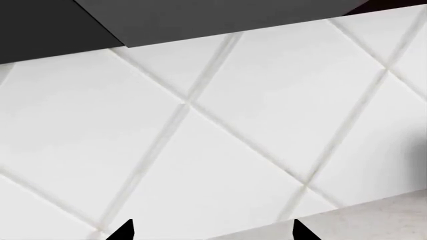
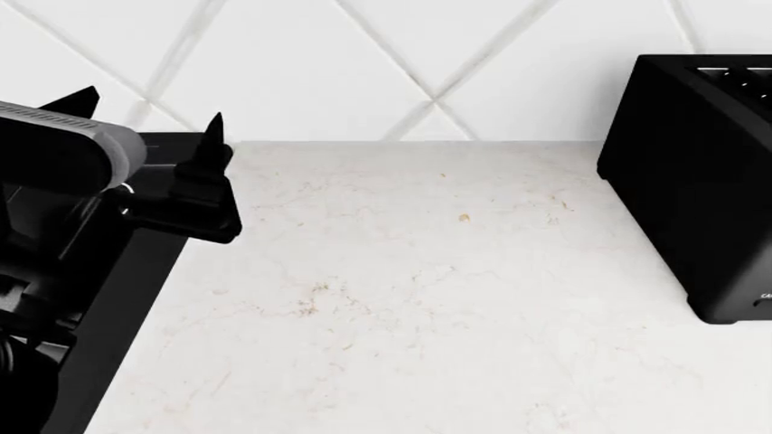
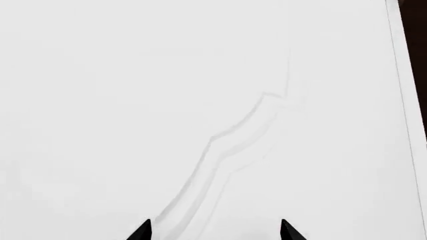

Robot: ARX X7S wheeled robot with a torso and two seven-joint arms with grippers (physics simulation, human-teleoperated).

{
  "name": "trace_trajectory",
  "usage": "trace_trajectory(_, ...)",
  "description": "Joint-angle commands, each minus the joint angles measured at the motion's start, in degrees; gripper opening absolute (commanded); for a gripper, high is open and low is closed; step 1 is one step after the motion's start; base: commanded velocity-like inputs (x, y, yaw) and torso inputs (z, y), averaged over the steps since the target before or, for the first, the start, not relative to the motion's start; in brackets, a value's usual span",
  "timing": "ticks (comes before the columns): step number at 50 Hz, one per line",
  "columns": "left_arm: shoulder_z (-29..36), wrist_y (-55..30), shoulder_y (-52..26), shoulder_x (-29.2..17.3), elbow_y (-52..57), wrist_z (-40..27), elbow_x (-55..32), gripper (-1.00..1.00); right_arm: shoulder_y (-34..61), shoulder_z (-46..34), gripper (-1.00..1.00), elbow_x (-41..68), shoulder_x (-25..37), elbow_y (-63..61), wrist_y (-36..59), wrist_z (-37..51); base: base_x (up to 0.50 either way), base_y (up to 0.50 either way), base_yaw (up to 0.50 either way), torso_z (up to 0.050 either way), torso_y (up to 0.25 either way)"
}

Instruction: Pick the strawberry, sweet potato from the counter and place them in the cabinet. Then close the cabinet.

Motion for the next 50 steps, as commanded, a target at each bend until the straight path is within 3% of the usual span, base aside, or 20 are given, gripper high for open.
trace_trajectory(1,0.02,0.17,0.17,-0.01,-0.03,0.08,0.18,1.0,-4.16,-11.22,1.0,12.93,-2.82,1.99,5.86,-6.02,0.01,0.0,0.01,0.0,-0.01)
trace_trajectory(50,0.0,0.58,0.44,-0.38,0.01,0.19,0.3,1.0,-0.78,-26.45,1.0,3.49,-3.15,4.75,10.15,-15.2,0.0,0.0,0.0,0.0,-0.011)
